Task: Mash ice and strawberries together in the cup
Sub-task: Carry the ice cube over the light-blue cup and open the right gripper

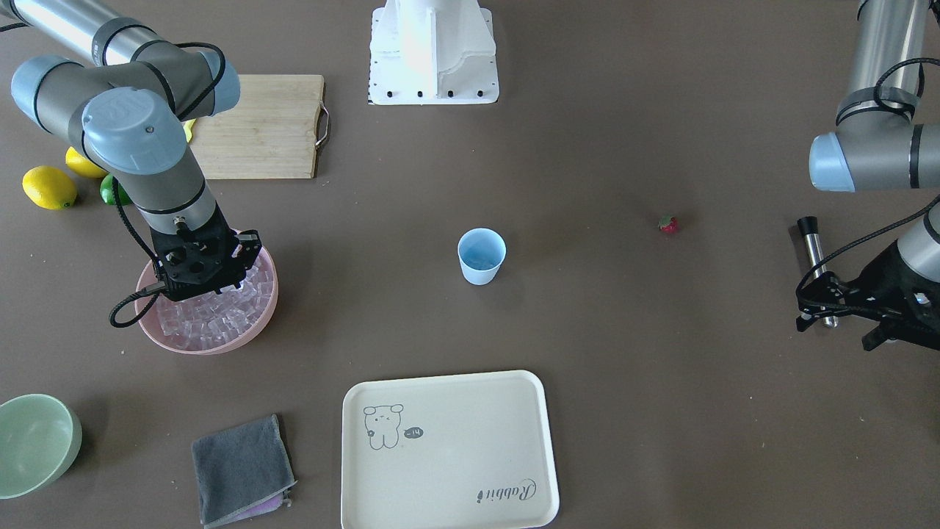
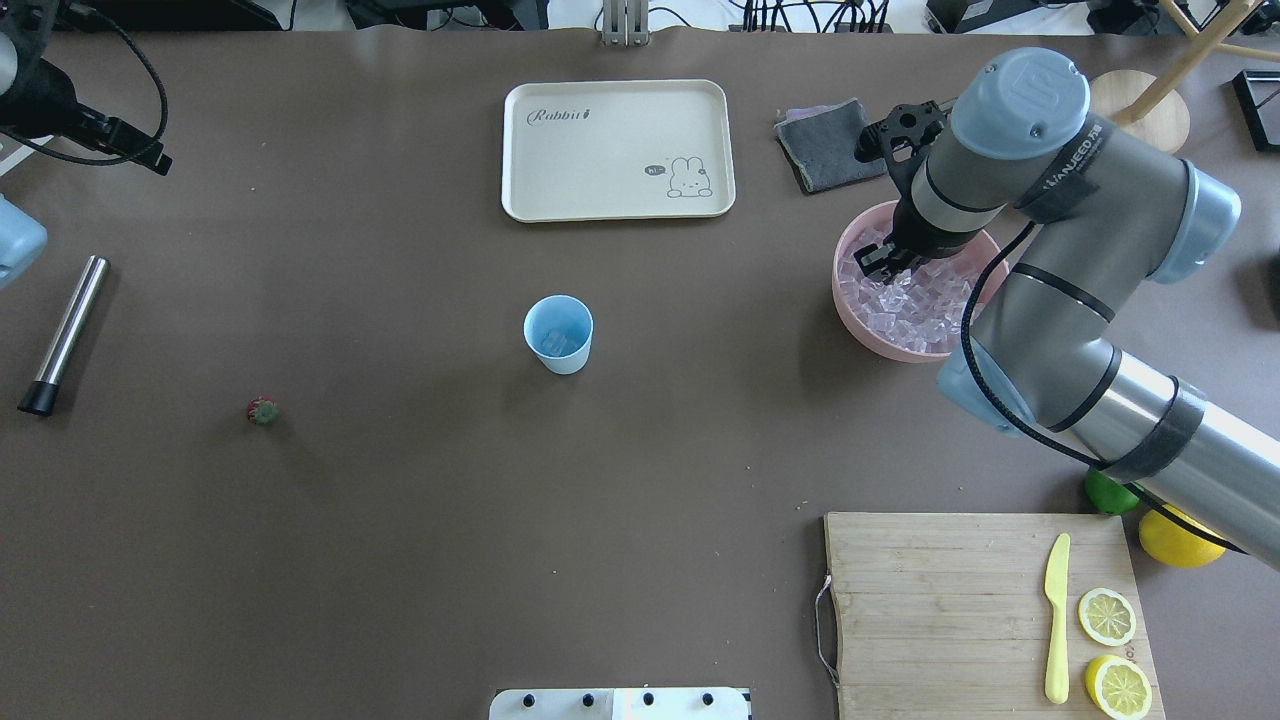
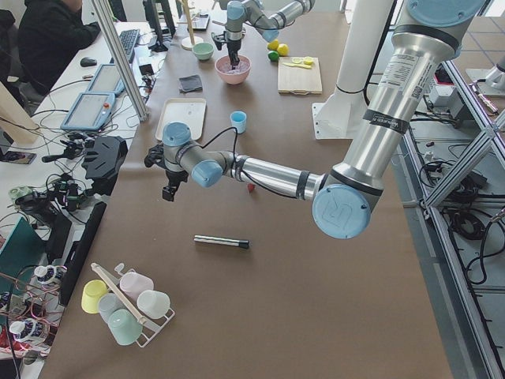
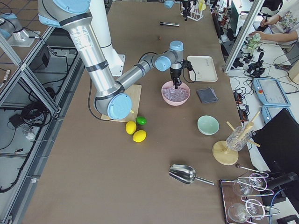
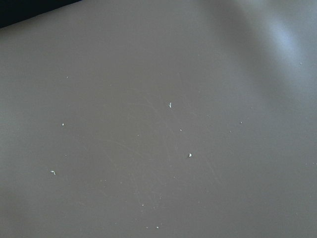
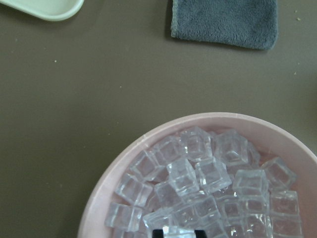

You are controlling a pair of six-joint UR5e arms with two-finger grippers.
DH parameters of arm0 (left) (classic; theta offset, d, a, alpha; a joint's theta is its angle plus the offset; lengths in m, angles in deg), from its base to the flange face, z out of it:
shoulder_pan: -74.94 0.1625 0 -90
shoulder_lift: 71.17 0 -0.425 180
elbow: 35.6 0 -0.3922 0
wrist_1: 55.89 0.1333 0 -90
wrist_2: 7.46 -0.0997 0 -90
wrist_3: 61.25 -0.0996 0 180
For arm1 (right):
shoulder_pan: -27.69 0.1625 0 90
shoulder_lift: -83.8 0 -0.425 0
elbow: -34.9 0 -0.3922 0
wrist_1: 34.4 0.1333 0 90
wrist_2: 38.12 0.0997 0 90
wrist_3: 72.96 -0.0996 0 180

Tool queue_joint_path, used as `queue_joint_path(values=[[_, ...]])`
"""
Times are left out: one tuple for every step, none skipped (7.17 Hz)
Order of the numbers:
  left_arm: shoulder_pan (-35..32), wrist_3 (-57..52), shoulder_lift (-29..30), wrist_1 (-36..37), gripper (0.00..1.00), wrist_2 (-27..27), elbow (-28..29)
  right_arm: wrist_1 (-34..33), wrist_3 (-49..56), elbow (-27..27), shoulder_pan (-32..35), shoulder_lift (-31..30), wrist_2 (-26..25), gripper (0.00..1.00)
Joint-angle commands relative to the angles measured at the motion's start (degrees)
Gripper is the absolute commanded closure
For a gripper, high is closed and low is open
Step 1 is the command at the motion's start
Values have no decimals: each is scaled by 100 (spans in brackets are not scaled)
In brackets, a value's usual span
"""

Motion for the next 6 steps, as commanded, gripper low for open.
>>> queue_joint_path(values=[[9, 4, -25, -6, 2, 9, -49, -907, -759, 218, 41, 979, 235, 100], [9, 4, -34, -6, 2, 26, -67, -857, -1305, 218, -229, 1323, 218, 100], [9, 4, -25, -15, 2, 35, -111, -821, -1806, 165, -597, 1701, 139, 100], [9, 21, -77, -6, 2, 44, -259, -621, -2525, -122, -1001, 2114, -218, 100], [9, 21, -130, -6, 2, 44, -287, -201, -2985, -734, -1432, 2562, -718, 100], [9, 56, -130, -6, 2, 44, -287, 273, -3511, -1419, -1697, 2853, -1106, 100]])
